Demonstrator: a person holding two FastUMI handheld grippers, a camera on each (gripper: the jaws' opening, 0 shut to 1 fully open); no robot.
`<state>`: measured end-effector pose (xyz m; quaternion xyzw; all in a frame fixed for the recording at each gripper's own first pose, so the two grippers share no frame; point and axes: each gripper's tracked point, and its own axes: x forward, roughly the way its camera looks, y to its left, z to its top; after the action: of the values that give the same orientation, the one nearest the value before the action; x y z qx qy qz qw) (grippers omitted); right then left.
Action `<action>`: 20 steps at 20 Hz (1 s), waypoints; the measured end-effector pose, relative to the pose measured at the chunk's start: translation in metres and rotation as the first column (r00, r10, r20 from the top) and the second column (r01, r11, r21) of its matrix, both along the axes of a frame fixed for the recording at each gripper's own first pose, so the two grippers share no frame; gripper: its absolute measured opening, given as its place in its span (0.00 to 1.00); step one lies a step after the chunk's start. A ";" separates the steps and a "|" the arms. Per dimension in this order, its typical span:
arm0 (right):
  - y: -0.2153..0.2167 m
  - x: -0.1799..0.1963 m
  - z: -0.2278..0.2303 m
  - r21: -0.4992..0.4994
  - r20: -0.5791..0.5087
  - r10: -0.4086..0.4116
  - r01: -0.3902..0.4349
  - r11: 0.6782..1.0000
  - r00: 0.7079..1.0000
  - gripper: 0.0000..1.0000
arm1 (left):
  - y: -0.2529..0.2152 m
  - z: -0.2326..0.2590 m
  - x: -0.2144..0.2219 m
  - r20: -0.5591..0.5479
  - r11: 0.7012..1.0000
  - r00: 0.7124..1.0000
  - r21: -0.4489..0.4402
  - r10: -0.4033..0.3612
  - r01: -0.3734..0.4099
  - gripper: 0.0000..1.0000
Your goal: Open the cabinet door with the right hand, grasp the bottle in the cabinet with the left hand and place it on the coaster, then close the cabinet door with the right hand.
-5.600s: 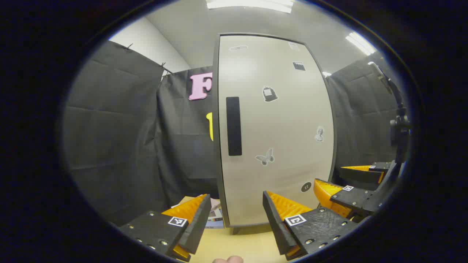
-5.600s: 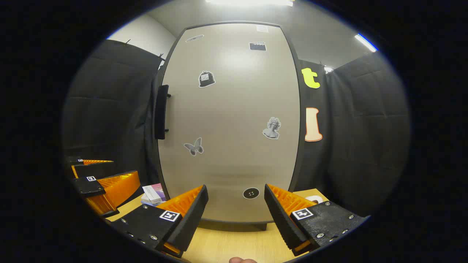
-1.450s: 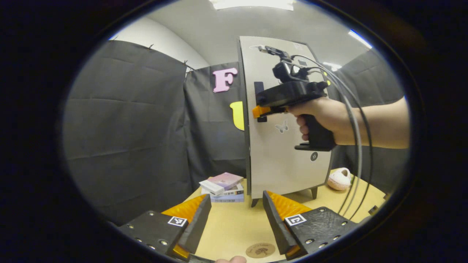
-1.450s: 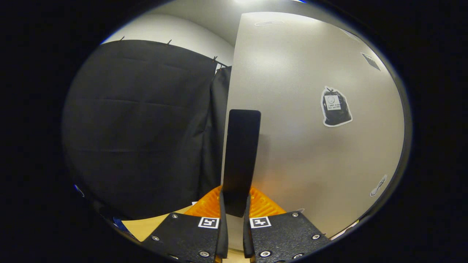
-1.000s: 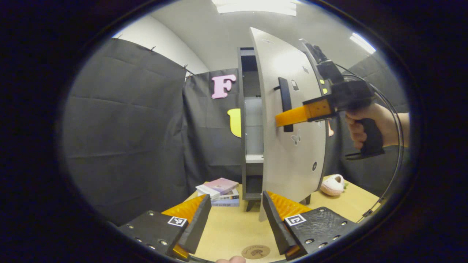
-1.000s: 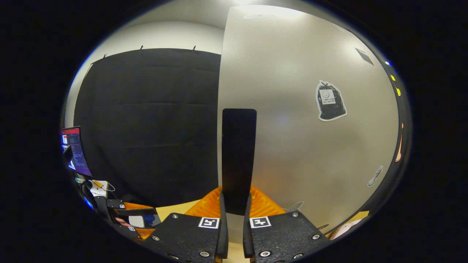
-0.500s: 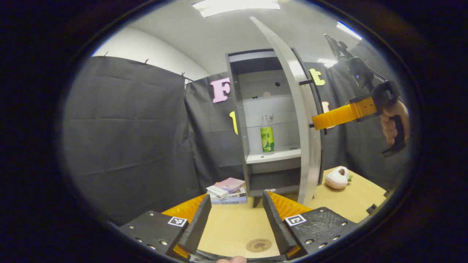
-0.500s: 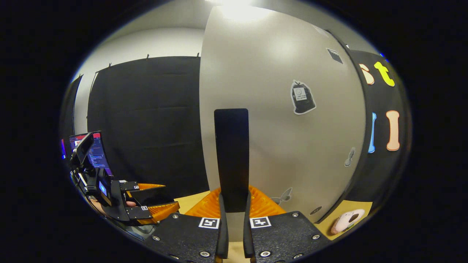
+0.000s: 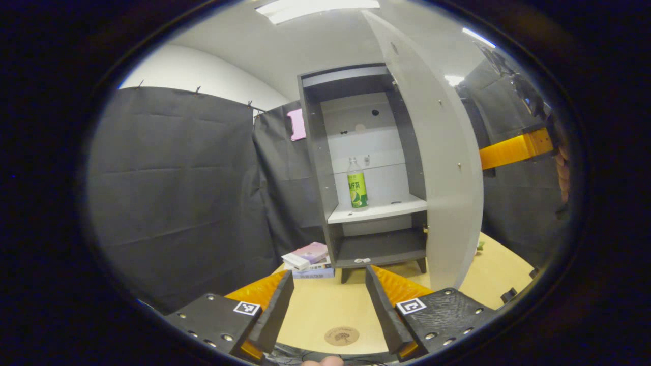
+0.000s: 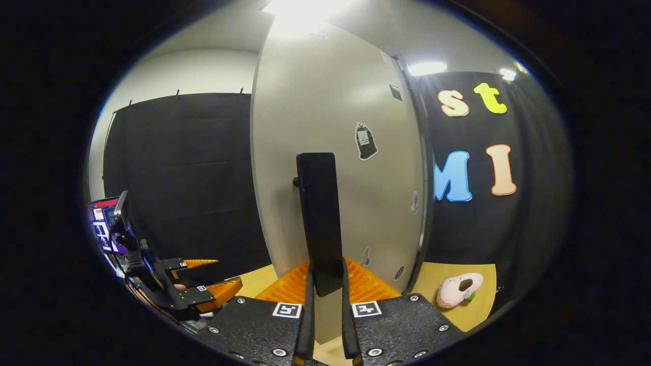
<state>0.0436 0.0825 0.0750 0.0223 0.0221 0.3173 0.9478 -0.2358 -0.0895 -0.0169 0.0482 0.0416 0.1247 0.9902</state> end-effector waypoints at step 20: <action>-0.062 -0.019 -0.034 0.051 -0.092 -0.278 0.283 0.958 0.956 0.49 | -0.034 0.084 0.094 0.071 0.995 0.998 0.095 0.003 -0.010 0.81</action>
<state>0.0246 0.0209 0.0414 0.0687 0.0482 0.1788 0.9803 -0.1417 -0.1237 0.0669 0.0907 0.0009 0.1314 0.9872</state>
